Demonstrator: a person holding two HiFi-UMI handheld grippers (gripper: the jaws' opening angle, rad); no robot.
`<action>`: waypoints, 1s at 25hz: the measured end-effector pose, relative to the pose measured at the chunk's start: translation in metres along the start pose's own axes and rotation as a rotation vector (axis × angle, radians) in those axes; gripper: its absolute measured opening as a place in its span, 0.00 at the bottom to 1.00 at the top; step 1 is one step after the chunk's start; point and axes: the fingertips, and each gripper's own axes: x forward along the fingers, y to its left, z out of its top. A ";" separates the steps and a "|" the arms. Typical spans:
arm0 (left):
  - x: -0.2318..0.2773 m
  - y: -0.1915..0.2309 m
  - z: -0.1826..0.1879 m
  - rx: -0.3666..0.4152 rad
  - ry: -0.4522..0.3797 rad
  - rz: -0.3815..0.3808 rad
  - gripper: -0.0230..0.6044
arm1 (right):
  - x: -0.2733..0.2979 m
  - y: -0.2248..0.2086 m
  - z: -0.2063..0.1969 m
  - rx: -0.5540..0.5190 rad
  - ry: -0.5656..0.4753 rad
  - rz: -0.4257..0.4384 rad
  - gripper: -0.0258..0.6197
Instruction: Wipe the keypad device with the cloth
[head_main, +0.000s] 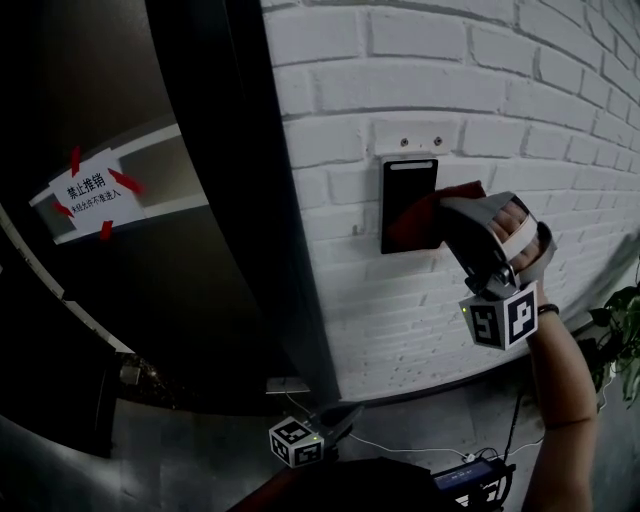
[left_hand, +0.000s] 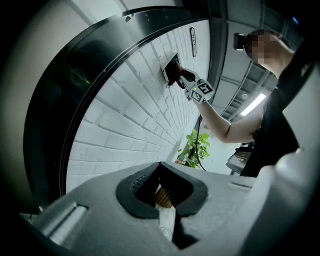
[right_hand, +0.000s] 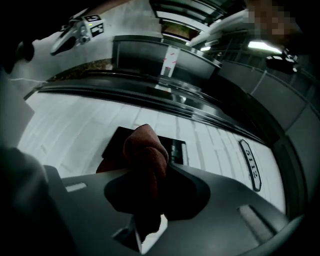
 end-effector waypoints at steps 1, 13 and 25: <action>0.000 -0.001 -0.001 0.000 0.000 -0.001 0.04 | 0.003 -0.016 -0.002 0.049 -0.001 -0.033 0.18; -0.003 -0.008 -0.002 -0.010 -0.016 0.030 0.04 | 0.007 -0.019 0.007 0.612 -0.041 -0.095 0.17; 0.007 -0.023 -0.007 -0.010 -0.024 0.049 0.04 | 0.010 0.066 0.069 0.081 -0.084 0.021 0.18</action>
